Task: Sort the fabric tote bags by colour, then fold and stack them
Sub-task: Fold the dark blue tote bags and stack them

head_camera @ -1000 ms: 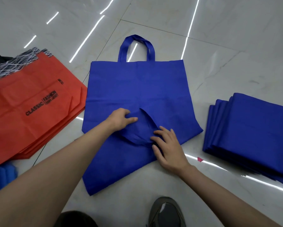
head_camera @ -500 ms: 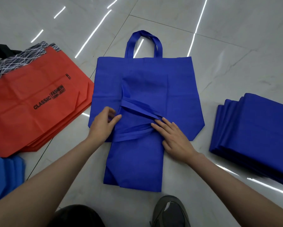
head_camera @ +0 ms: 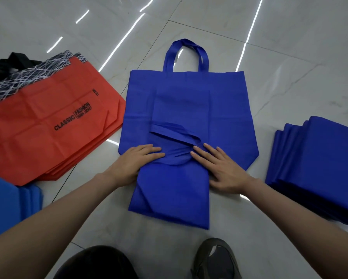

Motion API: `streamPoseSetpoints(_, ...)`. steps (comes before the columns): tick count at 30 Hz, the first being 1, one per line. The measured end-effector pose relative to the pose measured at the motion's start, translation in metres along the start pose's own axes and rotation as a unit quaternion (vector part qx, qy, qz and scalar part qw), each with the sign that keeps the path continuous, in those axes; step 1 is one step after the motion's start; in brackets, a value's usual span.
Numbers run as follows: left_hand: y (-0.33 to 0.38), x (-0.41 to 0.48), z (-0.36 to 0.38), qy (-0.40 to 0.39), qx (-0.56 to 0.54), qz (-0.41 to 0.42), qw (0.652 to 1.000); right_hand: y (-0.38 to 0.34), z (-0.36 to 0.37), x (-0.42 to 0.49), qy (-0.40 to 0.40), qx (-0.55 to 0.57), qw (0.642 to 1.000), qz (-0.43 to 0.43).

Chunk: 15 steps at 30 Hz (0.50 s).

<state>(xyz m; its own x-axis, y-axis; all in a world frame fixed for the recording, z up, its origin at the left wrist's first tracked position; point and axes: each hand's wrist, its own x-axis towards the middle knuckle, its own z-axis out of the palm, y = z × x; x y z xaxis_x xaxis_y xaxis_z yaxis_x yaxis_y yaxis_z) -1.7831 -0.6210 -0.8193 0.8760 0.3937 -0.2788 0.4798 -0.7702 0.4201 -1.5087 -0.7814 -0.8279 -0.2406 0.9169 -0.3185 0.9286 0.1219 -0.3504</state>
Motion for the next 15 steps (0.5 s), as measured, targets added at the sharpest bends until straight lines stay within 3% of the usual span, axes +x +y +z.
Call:
streamPoseSetpoints(3, 0.010, 0.005, -0.005, 0.061, -0.137, -0.085, 0.985, -0.008, 0.001, 0.000, 0.005, 0.031, 0.999, 0.025)
streamPoseSetpoints(5, 0.018, 0.012, -0.010, 0.110, -0.208, -0.177, 0.956, -0.018, -0.003, 0.002, 0.051, 0.154, 0.984, 0.069)
streamPoseSetpoints(7, 0.023, 0.019, -0.016, 0.139, -0.249, -0.214, 0.934, -0.029, -0.004, 0.006, 0.154, 0.300, 0.934, 0.121)
streamPoseSetpoints(9, 0.027, 0.026, -0.018, 0.179, -0.325, -0.225, 0.901, -0.038, -0.005, 0.014, 0.237, 0.348, 0.891, 0.169)
streamPoseSetpoints(15, 0.032, 0.042, -0.013, 0.263, -0.370, -0.298, 0.840, -0.045, -0.027, 0.042, 0.289, 0.425, 0.788, 0.338)
